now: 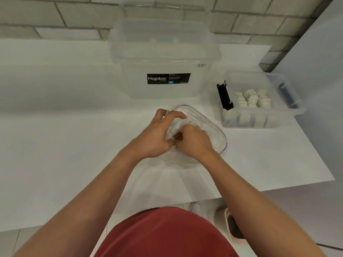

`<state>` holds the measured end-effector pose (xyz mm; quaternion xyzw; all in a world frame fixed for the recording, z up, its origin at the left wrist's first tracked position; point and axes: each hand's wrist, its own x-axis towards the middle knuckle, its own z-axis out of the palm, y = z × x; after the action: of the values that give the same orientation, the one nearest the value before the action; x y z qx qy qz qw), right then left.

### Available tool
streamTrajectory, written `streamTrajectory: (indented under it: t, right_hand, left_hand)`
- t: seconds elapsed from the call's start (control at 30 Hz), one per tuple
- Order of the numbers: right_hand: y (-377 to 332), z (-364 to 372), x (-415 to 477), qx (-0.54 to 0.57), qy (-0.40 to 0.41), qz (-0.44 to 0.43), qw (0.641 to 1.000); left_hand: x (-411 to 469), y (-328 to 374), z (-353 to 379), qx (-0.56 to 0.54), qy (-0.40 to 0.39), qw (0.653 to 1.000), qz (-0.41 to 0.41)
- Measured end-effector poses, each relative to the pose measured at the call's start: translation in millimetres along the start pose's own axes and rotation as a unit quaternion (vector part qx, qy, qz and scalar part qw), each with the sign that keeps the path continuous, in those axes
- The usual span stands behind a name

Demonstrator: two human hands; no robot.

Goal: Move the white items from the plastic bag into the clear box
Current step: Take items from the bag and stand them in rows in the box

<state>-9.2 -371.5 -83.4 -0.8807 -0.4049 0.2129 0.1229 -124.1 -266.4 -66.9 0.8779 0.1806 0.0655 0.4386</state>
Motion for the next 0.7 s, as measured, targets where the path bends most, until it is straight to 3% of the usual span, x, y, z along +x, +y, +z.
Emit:
streamTrajectory:
  t: [0.27,0.37,0.6,0.7]
  right_hand:
    - [18.2,-27.5,-27.6,-0.082,0.110,-0.087,0.987]
    - [23.3,-47.6,-39.1,-0.045,0.110,-0.126,0.985]
    - [13.4,-86.6,-42.6,-0.167,0.080,-0.218,0.958]
    - [12.3,-96.1,-40.0,-0.151,0.091,-0.237,0.955]
  left_hand:
    - [7.2,-1.1,-7.5,0.016,0.018,1.000,-0.004]
    - [12.3,-1.1,-7.2,0.027,0.015,0.999,-0.018]
    - [18.0,11.5,-0.7,0.046,-0.044,0.998,-0.003]
    - [19.3,12.2,2.0,0.045,-0.044,0.998,-0.008]
